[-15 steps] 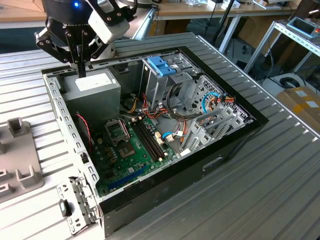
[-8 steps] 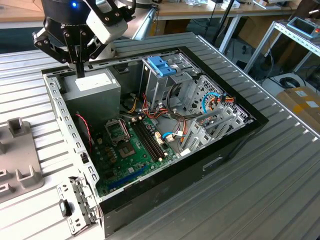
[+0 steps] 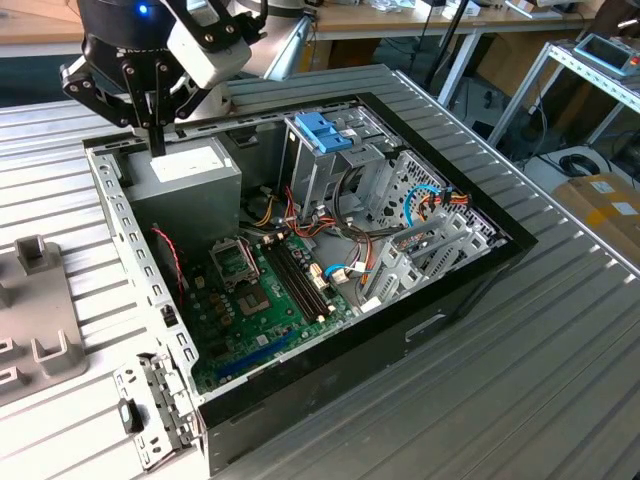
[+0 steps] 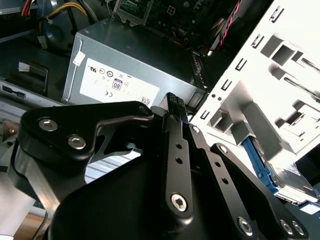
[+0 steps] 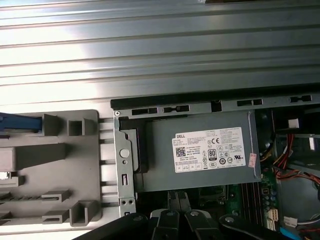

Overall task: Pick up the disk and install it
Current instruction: 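Reach for the disk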

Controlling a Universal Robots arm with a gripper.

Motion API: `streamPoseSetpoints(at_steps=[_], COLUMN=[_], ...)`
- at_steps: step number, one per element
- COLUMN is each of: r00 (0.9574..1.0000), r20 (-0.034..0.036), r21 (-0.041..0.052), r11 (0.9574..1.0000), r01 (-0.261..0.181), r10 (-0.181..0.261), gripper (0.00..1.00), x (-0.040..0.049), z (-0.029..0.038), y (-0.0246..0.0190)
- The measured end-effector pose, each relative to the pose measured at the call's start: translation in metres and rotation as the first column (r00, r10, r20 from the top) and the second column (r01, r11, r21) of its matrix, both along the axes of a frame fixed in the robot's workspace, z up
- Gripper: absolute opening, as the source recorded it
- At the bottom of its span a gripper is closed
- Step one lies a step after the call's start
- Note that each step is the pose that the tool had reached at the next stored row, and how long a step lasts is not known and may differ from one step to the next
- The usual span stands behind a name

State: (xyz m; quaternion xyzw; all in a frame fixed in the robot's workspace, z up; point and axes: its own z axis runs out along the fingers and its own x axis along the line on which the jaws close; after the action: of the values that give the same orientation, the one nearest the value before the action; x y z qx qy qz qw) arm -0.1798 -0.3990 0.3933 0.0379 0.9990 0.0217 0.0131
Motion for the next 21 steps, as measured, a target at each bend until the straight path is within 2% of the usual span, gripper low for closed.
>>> streamPoseSetpoints(at_steps=[21], r00=[1.0], r20=[0.0], r21=[0.0], r11=[1.0], r01=[0.0], r10=[0.0], gripper=[0.1], x=[-0.0052], z=[0.0], y=[0.0])
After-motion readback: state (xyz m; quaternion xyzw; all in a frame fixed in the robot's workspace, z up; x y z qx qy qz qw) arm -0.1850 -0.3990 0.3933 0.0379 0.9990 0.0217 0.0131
